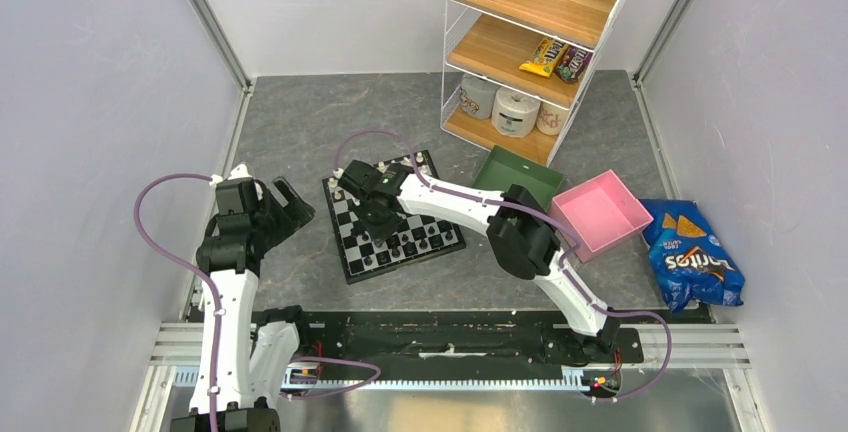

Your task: Set up the chess pieces on the board

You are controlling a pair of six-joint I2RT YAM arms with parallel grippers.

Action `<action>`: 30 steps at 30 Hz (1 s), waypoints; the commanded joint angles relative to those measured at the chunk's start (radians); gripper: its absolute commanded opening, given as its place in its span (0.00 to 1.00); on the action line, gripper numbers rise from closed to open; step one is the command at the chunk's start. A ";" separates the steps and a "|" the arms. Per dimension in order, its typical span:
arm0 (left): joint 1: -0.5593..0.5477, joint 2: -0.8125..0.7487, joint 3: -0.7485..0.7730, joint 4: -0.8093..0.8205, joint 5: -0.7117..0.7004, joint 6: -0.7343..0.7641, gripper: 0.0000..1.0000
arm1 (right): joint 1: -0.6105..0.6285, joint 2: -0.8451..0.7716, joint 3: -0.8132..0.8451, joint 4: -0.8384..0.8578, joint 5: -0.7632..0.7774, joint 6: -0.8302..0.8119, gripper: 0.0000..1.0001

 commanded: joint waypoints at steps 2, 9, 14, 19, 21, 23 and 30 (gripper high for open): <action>-0.001 -0.004 0.003 0.037 0.012 -0.019 0.91 | 0.010 -0.070 -0.017 0.020 -0.002 0.011 0.16; -0.001 -0.004 0.004 0.036 0.013 -0.018 0.91 | 0.011 -0.072 -0.024 0.026 -0.005 0.014 0.16; -0.001 -0.004 0.004 0.037 0.015 -0.018 0.91 | 0.012 -0.066 -0.011 0.026 0.000 0.013 0.21; -0.001 -0.008 0.004 0.036 0.013 -0.019 0.91 | 0.011 -0.056 0.020 0.022 0.007 0.008 0.27; -0.001 -0.006 0.003 0.036 0.013 -0.018 0.91 | 0.011 -0.049 0.036 0.017 0.006 0.007 0.30; -0.001 -0.006 0.004 0.036 0.013 -0.019 0.91 | 0.011 -0.047 0.048 0.015 0.006 0.007 0.31; -0.001 -0.005 0.003 0.036 0.013 -0.019 0.91 | 0.009 -0.052 0.100 0.011 0.018 -0.002 0.35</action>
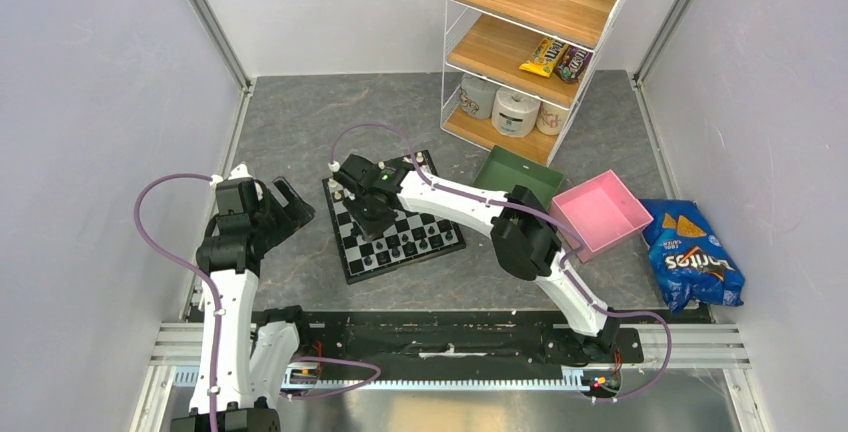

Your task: Set up the chess pieces on the board

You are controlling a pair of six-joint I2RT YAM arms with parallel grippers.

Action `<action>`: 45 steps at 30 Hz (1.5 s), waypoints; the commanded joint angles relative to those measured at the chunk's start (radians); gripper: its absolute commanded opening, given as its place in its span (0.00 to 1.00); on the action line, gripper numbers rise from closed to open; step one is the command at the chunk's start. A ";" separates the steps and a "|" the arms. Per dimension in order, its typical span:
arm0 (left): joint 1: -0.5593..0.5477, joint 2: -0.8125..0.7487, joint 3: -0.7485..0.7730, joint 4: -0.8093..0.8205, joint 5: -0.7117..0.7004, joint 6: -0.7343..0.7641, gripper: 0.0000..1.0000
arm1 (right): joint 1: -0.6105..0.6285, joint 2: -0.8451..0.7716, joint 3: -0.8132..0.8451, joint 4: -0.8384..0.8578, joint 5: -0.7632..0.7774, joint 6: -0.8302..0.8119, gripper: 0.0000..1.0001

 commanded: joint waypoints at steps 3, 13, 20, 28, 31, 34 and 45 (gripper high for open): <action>-0.001 -0.006 0.004 0.037 0.011 -0.019 0.91 | -0.001 -0.019 0.103 0.006 0.016 -0.013 0.37; -0.001 -0.008 0.002 0.036 0.007 -0.019 0.91 | -0.001 0.062 0.198 -0.027 0.001 -0.034 0.42; -0.001 -0.005 0.002 0.036 0.008 -0.019 0.91 | -0.001 0.090 0.206 -0.032 0.004 -0.034 0.42; -0.001 -0.006 0.004 0.036 0.006 -0.018 0.91 | -0.001 0.113 0.208 -0.027 0.001 -0.038 0.39; -0.001 -0.006 0.003 0.036 0.006 -0.018 0.91 | -0.001 0.118 0.211 -0.027 -0.003 -0.038 0.35; -0.001 -0.005 0.003 0.036 0.006 -0.018 0.91 | -0.001 0.118 0.211 -0.027 -0.007 -0.037 0.32; -0.001 -0.002 0.004 0.036 0.011 -0.019 0.91 | -0.001 0.106 0.205 -0.028 -0.021 -0.039 0.19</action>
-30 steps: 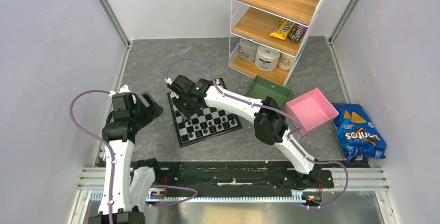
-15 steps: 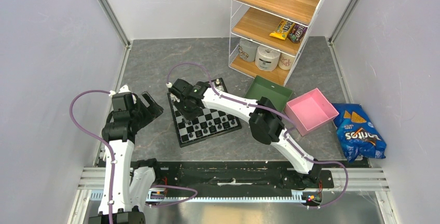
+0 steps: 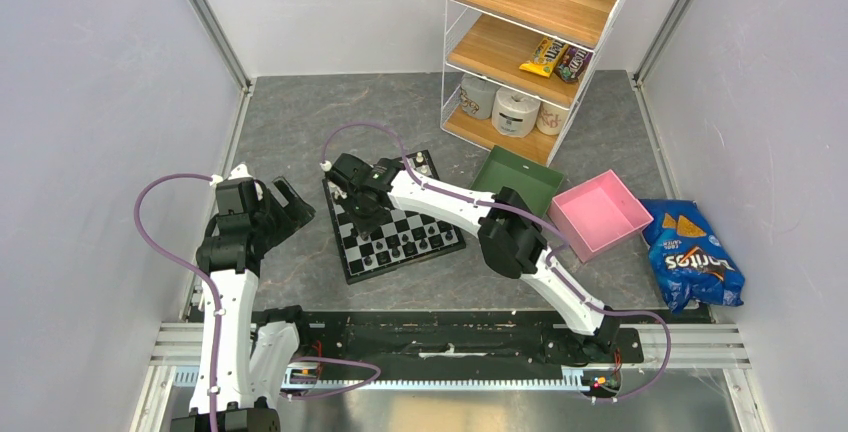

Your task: Set up the chess pieces on the board

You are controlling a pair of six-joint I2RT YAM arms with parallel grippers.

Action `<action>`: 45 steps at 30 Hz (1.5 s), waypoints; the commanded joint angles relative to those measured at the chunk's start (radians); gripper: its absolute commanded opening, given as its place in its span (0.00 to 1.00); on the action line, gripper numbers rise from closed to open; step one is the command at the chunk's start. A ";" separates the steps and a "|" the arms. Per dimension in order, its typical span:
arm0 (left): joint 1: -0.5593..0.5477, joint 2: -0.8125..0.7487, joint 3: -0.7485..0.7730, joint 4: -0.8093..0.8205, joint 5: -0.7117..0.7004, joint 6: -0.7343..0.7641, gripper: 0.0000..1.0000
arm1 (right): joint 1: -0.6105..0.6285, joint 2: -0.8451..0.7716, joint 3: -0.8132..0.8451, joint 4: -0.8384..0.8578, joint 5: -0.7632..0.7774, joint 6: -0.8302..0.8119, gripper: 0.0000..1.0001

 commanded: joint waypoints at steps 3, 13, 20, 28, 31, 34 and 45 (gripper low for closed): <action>-0.001 -0.002 0.003 0.037 0.009 -0.019 0.91 | -0.001 -0.028 0.024 0.003 -0.025 -0.016 0.17; -0.001 -0.002 0.002 0.037 0.008 -0.019 0.91 | 0.007 -0.086 -0.052 0.020 -0.048 -0.006 0.16; -0.001 -0.003 0.004 0.038 0.009 -0.019 0.91 | 0.020 -0.119 -0.114 0.040 -0.051 0.011 0.16; -0.001 -0.003 0.003 0.036 0.009 -0.018 0.91 | 0.025 -0.119 -0.126 0.048 -0.063 0.017 0.16; -0.001 -0.003 0.002 0.036 0.009 -0.018 0.91 | 0.028 -0.119 -0.128 0.049 -0.065 0.018 0.16; -0.001 -0.003 0.002 0.036 0.009 -0.019 0.91 | 0.030 -0.118 -0.131 0.051 -0.064 0.020 0.16; -0.001 -0.003 0.002 0.036 0.009 -0.019 0.91 | 0.033 -0.123 -0.138 0.051 -0.064 0.018 0.19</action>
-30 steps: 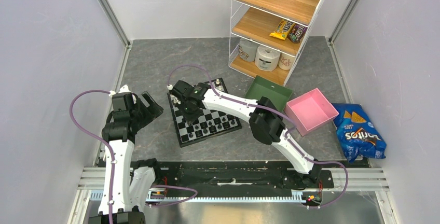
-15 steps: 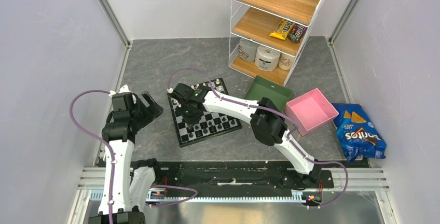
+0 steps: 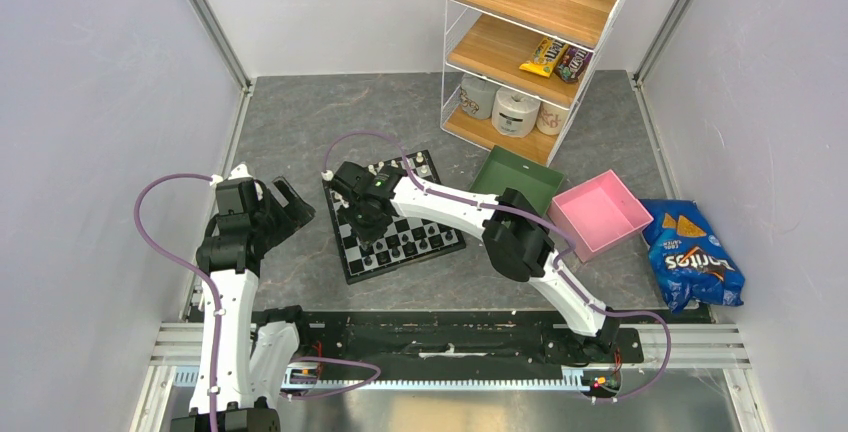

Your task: Set up the chess pieces on the board

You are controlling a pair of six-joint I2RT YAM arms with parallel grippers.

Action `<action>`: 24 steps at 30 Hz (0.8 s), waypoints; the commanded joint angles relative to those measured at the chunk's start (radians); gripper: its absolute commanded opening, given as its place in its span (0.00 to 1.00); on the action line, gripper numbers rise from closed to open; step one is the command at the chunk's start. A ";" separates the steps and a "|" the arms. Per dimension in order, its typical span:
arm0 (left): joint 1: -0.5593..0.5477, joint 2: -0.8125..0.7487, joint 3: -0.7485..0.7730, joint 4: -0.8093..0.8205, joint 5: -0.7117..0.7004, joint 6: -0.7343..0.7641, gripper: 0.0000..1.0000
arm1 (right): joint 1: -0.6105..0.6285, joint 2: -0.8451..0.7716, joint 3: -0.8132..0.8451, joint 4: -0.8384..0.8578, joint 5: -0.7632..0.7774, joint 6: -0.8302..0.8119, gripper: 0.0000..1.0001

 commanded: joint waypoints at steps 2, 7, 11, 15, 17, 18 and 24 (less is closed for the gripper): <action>-0.001 -0.004 0.002 0.036 0.009 -0.018 0.91 | 0.011 -0.054 -0.010 0.011 -0.013 0.002 0.23; -0.001 -0.003 0.003 0.036 0.009 -0.018 0.91 | 0.011 -0.057 0.003 0.008 0.009 -0.003 0.35; -0.001 -0.003 0.004 0.036 0.009 -0.019 0.91 | 0.011 -0.057 0.035 0.001 0.019 -0.010 0.38; -0.001 -0.003 0.002 0.036 0.008 -0.019 0.91 | 0.011 -0.057 0.064 0.000 0.026 -0.013 0.41; -0.001 -0.005 0.002 0.037 0.006 -0.018 0.91 | 0.009 -0.056 0.077 0.000 0.034 -0.013 0.42; -0.001 -0.004 0.002 0.035 0.006 -0.018 0.91 | 0.009 -0.053 0.084 0.000 0.037 -0.014 0.42; -0.001 -0.007 0.003 0.035 0.005 -0.018 0.91 | 0.004 -0.027 0.135 -0.001 0.058 -0.021 0.42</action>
